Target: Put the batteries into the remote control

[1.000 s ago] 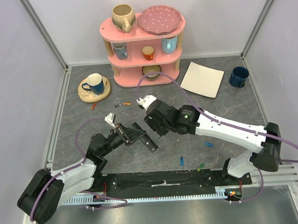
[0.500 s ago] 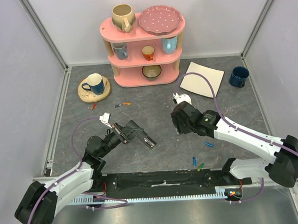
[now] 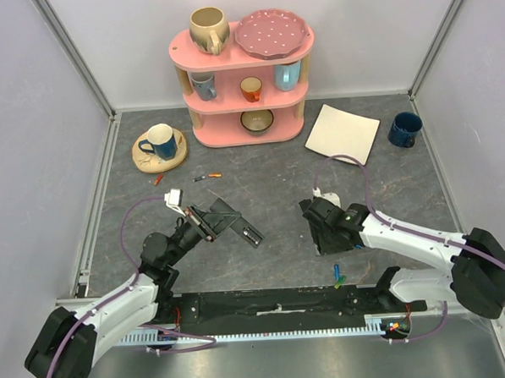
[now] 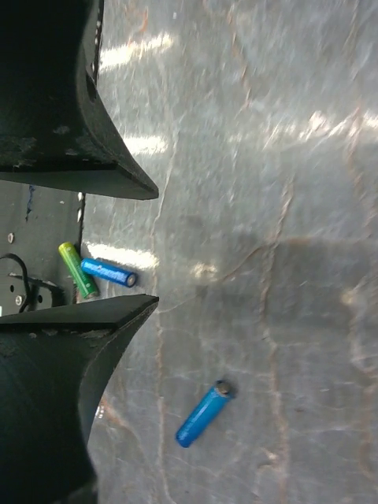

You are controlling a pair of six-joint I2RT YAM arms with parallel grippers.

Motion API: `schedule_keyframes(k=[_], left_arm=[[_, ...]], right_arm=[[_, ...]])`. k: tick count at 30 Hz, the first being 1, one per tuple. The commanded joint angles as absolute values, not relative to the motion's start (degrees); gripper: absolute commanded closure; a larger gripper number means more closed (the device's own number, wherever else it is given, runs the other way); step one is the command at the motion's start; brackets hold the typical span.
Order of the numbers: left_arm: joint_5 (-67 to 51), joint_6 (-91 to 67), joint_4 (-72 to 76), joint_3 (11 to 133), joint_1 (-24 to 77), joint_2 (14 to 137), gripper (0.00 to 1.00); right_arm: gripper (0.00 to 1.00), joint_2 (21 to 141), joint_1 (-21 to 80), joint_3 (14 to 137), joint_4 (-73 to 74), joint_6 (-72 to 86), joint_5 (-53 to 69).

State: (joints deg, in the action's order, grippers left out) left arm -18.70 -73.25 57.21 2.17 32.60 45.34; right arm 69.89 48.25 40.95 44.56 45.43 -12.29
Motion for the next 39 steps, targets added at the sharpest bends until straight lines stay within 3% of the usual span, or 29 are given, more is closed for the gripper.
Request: schedule_keyframes(k=[1,23,32,39], left_arm=[[-20.83,-73.21,60.21,-4.39,32.69,44.12,0.98],[-21.36,-73.48,59.41,-5.45,32.70,42.28,0.98],[-21.62,-73.56,57.57,-5.89,32.70,39.99,0.98],[-21.62,-73.83,56.78,-6.07,32.70,39.29,0.98]], right_arm=[[0.41,66.10,48.08,37.80,46.14,51.15,-11.69],[0.54,65.83,54.23,32.35,48.87,64.59,-7.82],[0.52,63.98,54.32,30.33,47.99,68.29,-9.05],[0.68,66.09,54.67,27.25,42.02,69.43,-5.80]])
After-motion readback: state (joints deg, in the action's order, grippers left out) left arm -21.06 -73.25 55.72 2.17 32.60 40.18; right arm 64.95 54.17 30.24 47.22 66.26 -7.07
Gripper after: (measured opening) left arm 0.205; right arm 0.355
